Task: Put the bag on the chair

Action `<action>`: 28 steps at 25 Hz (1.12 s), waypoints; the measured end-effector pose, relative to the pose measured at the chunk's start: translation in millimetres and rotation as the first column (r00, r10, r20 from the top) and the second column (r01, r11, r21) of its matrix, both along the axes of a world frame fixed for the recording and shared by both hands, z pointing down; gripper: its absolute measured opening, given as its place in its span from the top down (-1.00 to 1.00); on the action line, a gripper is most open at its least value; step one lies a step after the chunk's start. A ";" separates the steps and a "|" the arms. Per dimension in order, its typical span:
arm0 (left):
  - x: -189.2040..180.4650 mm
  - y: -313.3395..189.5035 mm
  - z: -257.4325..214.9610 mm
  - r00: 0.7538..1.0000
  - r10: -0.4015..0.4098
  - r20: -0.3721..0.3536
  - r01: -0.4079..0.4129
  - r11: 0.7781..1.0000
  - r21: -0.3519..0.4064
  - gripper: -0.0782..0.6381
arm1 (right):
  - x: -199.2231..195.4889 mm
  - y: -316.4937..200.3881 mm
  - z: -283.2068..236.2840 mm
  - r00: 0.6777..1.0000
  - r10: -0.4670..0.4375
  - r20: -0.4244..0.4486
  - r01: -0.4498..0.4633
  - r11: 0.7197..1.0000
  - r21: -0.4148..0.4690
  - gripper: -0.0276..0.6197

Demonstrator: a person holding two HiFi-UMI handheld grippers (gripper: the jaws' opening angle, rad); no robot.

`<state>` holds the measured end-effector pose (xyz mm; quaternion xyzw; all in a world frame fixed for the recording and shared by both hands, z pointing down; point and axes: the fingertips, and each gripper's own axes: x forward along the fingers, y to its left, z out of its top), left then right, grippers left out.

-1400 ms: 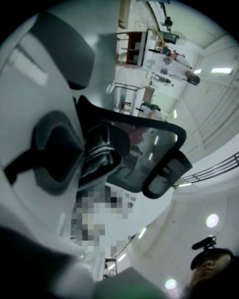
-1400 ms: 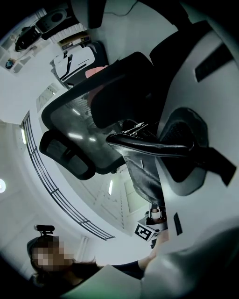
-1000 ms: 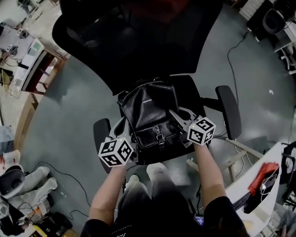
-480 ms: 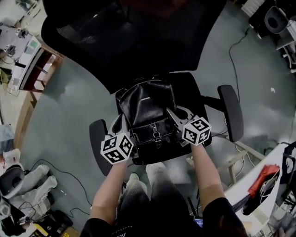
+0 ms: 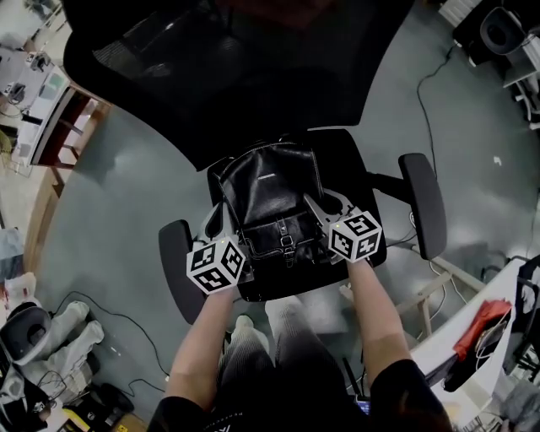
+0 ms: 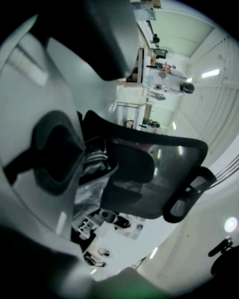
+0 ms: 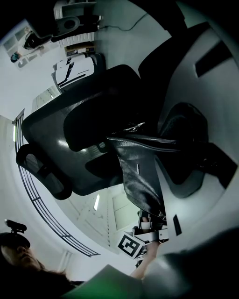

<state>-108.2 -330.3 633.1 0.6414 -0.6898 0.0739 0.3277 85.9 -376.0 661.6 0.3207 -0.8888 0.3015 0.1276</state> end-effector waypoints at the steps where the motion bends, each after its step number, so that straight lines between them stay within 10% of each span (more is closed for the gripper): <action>1: 2.1 -0.9 1.5 1.000 0.002 0.010 -0.002 1.000 -0.003 0.77 | 2.9 0.0 3.9 1.000 0.011 -0.005 -0.011 1.000 -0.007 0.72; 28: 11.9 -3.4 -37.3 0.989 0.070 0.131 -0.073 0.997 0.016 0.77 | 18.0 4.3 12.1 0.985 0.071 -0.159 -0.091 0.989 -0.120 0.13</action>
